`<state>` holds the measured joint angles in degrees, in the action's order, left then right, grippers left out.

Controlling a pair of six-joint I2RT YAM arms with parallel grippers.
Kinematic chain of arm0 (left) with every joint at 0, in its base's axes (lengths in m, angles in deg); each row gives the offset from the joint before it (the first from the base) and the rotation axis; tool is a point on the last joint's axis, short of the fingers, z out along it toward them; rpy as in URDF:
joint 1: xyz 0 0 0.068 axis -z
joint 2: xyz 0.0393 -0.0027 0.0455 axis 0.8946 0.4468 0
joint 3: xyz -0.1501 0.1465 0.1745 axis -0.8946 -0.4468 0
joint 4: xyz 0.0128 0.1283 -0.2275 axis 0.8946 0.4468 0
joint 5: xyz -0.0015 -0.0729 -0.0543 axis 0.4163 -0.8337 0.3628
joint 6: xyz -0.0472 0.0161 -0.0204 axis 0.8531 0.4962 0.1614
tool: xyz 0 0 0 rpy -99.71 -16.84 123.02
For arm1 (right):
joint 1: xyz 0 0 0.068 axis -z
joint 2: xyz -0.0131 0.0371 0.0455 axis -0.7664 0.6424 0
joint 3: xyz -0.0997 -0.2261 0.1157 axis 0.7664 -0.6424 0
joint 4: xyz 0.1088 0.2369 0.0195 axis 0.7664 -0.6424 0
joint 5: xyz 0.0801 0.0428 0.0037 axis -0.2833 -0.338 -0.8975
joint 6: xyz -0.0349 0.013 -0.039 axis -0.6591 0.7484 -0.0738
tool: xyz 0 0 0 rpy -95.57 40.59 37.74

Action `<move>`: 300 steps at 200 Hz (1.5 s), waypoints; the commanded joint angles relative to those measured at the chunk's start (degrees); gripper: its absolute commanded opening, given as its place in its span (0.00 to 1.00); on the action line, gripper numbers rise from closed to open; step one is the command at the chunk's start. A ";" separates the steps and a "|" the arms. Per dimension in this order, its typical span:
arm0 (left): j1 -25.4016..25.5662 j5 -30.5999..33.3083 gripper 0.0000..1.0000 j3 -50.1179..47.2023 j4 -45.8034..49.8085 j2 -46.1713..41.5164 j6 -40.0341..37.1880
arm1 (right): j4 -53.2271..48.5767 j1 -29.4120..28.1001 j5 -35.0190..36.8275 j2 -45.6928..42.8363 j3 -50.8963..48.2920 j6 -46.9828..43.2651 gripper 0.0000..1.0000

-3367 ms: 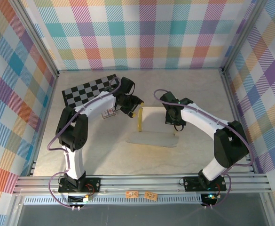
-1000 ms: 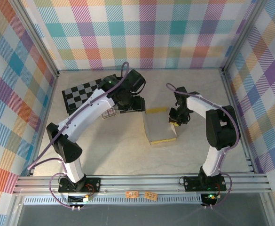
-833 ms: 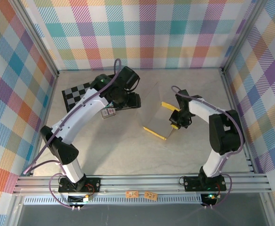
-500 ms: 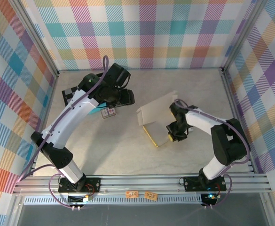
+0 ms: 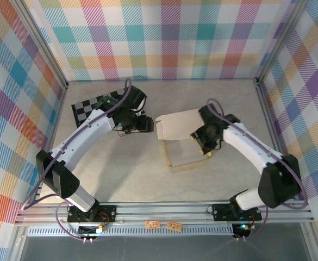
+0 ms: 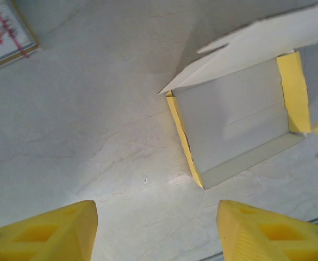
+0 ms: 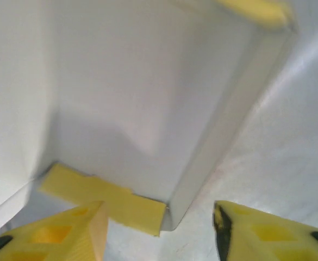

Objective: Fold the paper box

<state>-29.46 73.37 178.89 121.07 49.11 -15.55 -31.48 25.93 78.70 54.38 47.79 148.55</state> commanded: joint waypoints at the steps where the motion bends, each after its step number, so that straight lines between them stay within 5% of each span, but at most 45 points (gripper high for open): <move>1: -1.05 -5.06 0.60 -4.52 -7.86 -1.02 -8.79 | 1.33 6.10 3.34 -3.31 3.96 -33.61 0.56; 36: -1.74 -5.13 0.61 -16.77 -22.67 -2.41 -11.66 | 6.25 16.19 -8.58 -1.23 5.42 -60.61 0.55; 111: -3.14 -4.64 0.63 -24.31 -39.71 2.46 -16.40 | 19.25 22.80 -25.92 8.60 -0.06 -84.59 0.57; 186: -3.72 -8.57 0.59 -21.33 -43.13 8.61 -16.76 | 21.81 23.04 -33.01 16.51 4.57 -87.67 0.54; 215: -3.68 -8.19 0.54 -19.17 -42.91 10.26 -15.93 | 20.72 22.92 -33.32 17.93 6.19 -87.66 0.43; 300: -3.32 -4.14 0.22 -14.14 -39.87 13.21 -12.84 | 19.62 20.01 -28.09 17.65 6.85 -85.82 0.19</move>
<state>-32.55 66.82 162.22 79.97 60.94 -29.54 -11.76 47.46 50.13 71.99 53.80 62.20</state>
